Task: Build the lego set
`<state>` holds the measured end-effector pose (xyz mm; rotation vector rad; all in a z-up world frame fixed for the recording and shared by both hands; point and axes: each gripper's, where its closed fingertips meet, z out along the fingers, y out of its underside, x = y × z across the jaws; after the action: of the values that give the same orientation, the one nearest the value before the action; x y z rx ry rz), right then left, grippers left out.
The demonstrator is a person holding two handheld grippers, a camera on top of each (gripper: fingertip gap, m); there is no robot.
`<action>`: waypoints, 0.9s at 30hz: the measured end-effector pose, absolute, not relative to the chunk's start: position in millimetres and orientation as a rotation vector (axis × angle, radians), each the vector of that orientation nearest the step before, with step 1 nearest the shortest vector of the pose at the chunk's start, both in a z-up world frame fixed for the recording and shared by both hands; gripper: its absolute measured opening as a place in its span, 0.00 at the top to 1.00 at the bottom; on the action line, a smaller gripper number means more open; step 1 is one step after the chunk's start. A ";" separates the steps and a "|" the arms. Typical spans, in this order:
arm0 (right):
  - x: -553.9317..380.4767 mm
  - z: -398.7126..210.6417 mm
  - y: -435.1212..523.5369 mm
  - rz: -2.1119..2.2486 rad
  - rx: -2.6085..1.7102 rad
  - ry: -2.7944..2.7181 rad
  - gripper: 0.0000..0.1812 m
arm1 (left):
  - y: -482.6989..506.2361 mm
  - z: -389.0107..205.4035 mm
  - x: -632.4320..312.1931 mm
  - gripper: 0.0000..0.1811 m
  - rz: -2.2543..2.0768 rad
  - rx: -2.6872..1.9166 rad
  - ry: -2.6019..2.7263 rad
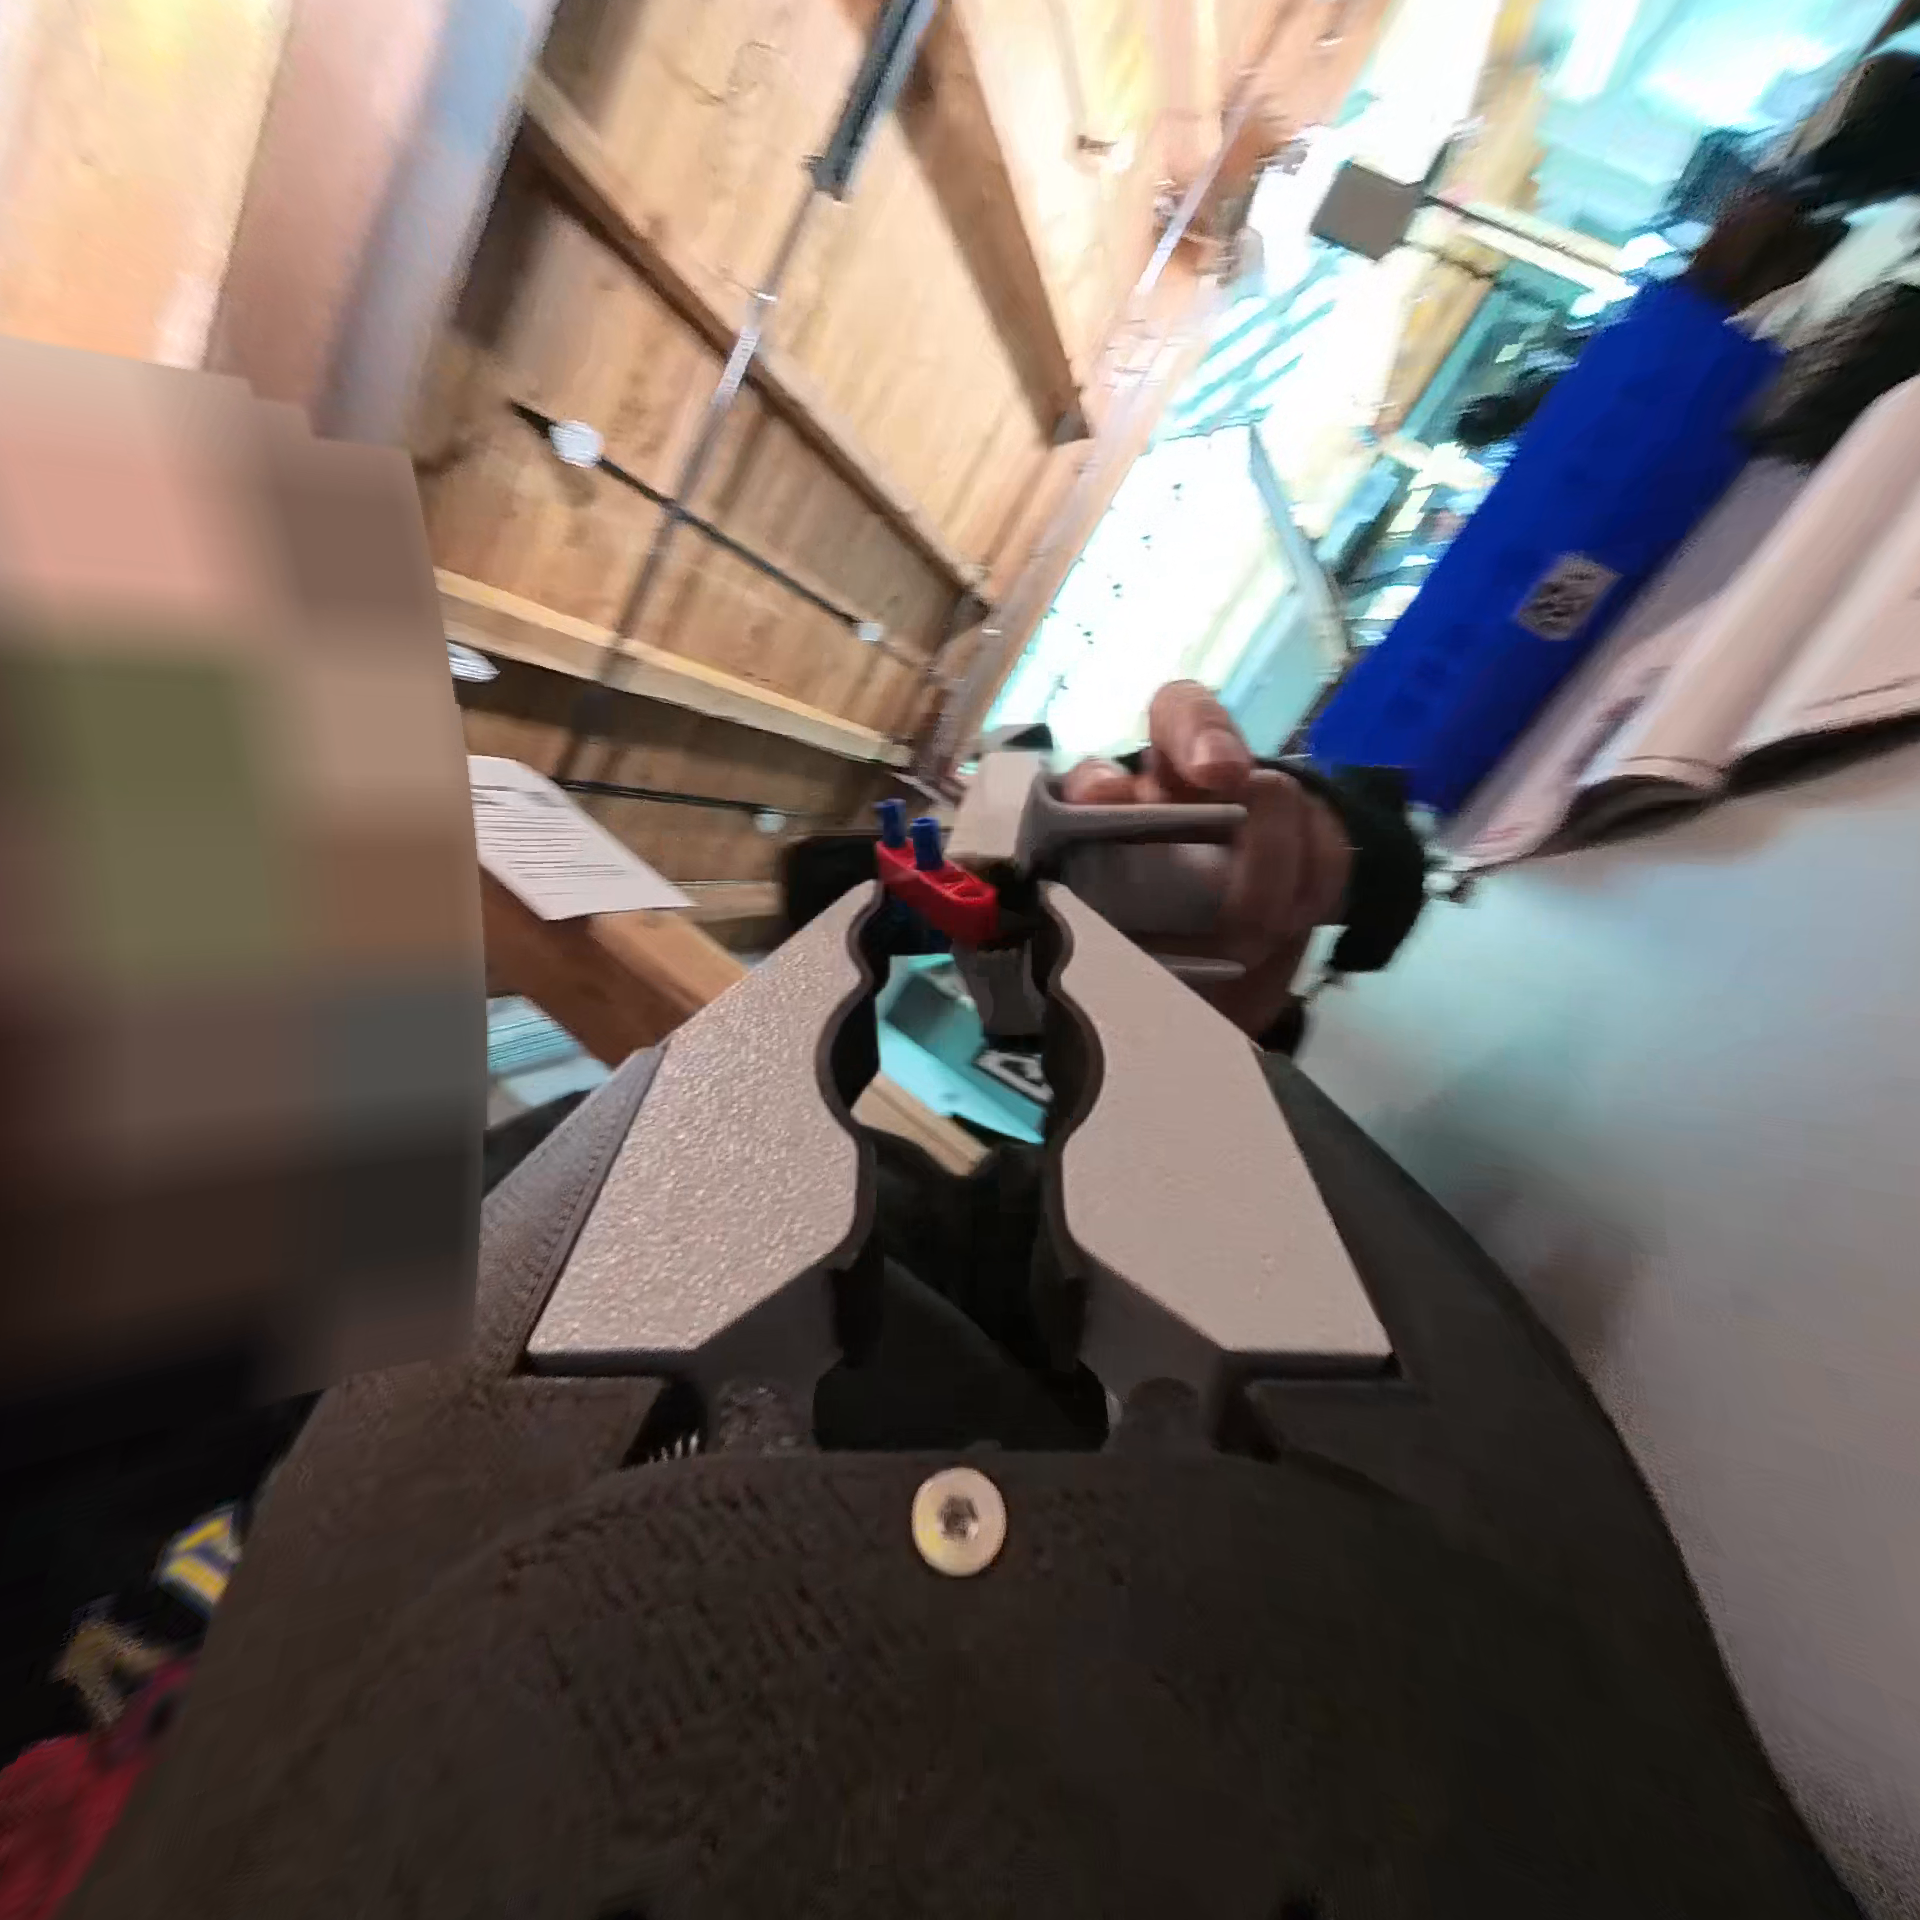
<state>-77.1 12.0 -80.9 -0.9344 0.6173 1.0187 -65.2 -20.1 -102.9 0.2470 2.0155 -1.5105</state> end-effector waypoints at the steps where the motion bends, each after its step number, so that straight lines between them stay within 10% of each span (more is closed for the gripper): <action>1: -73.9 -86.4 13.8 0.974 -0.964 0.634 0.88 | -20.3 -109.0 -61.9 1.00 -1.469 0.212 2.053; 27: -47.2 -148.2 1.1 -0.057 -1.826 0.435 0.98 | 5.3 -140.6 -53.5 0.84 -1.647 -0.223 2.378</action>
<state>-47.2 1.1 -148.2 -1.8264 0.4354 -0.0569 -53.5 5.3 -140.6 -0.2233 2.3780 -1.6474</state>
